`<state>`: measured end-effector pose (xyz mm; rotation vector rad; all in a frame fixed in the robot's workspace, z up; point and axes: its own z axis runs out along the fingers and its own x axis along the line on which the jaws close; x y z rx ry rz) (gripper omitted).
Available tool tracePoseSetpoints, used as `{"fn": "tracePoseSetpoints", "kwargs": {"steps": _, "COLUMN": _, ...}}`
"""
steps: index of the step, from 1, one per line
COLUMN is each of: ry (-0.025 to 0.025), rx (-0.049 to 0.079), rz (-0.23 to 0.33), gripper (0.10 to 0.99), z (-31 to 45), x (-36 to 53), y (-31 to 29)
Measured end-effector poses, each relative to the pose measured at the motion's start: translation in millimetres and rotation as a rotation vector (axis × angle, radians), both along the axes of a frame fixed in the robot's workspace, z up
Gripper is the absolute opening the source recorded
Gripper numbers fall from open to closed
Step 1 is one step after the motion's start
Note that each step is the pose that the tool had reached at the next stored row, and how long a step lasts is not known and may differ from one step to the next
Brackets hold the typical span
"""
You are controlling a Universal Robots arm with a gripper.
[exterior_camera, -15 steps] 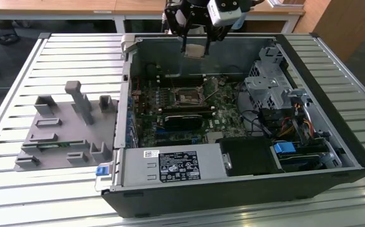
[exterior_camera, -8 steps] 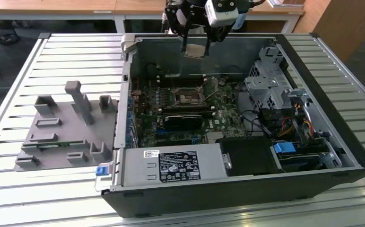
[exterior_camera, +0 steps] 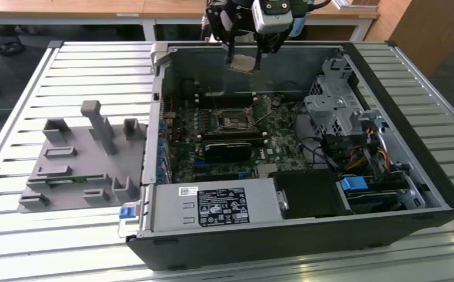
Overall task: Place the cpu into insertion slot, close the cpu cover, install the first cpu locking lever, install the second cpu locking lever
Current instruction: 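Place the cpu into insertion slot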
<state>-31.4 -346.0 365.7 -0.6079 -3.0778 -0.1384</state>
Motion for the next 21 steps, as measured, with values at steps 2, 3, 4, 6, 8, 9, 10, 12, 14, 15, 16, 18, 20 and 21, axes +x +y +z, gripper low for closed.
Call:
{"fn": "tracePoseSetpoints", "kwargs": {"steps": 2, "ry": 0.0, "rx": -0.001, "rz": -0.02, "gripper": 0.537, "z": 0.0, "x": 0.1, "y": 0.0}}
{"fn": "tracePoseSetpoints", "kwargs": {"steps": 3, "ry": 0.0, "rx": -0.001, "rz": -0.03, "gripper": 0.537, "z": 0.0, "x": 0.1, "y": 0.0}}
{"fn": "tracePoseSetpoints", "kwargs": {"steps": 4, "ry": 0.0, "rx": -0.001, "rz": -0.039, "gripper": 0.537, "z": -0.1, "x": 0.2, "y": 0.1}}
{"fn": "tracePoseSetpoints", "kwargs": {"steps": 6, "ry": 0.0, "rx": -0.002, "rz": -0.063, "gripper": 0.537, "z": -0.2, "x": 0.2, "y": 0.2}}
{"fn": "tracePoseSetpoints", "kwargs": {"steps": 8, "ry": 0.0, "rx": -0.003, "rz": -0.088, "gripper": 0.537, "z": -0.4, "x": 0.2, "y": 0.3}}
{"fn": "tracePoseSetpoints", "kwargs": {"steps": 9, "ry": 0.0, "rx": -0.003, "rz": -0.101, "gripper": 0.537, "z": -0.4, "x": 0.2, "y": 0.3}}
{"fn": "tracePoseSetpoints", "kwargs": {"steps": 10, "ry": 0.0, "rx": -0.003, "rz": -0.114, "gripper": 0.537, "z": -0.4, "x": 0.2, "y": 0.3}}
{"fn": "tracePoseSetpoints", "kwargs": {"steps": 12, "ry": 0.0001, "rx": -0.003, "rz": -0.141, "gripper": 0.537, "z": -0.6, "x": 0.2, "y": 0.4}}
{"fn": "tracePoseSetpoints", "kwargs": {"steps": 14, "ry": 0.0001, "rx": -0.004, "rz": -0.17, "gripper": 0.537, "z": -0.9, "x": 0.2, "y": 0.4}}
{"fn": "tracePoseSetpoints", "kwargs": {"steps": 15, "ry": 0.0001, "rx": -0.004, "rz": -0.184, "gripper": 0.537, "z": -0.9, "x": 0.3, "y": 0.5}}
{"fn": "tracePoseSetpoints", "kwargs": {"steps": 16, "ry": 0.0001, "rx": -0.004, "rz": -0.197, "gripper": 0.537, "z": -1.0, "x": 0.2, "y": 0.5}}
{"fn": "tracePoseSetpoints", "kwargs": {"steps": 18, "ry": 0.0002, "rx": -0.004, "rz": -0.224, "gripper": 0.537, "z": -1.2, "x": 0.2, "y": 0.6}}
{"fn": "tracePoseSetpoints", "kwargs": {"steps": 20, "ry": 0.0001, "rx": -0.004, "rz": -0.249, "gripper": 0.537, "z": -1.4, "x": 0.3, "y": 0.6}}
{"fn": "tracePoseSetpoints", "kwargs": {"steps": 21, "ry": 0.0002, "rx": -0.005, "rz": -0.262, "gripper": 0.537, "z": -1.4, "x": 0.2, "y": 0.7}}
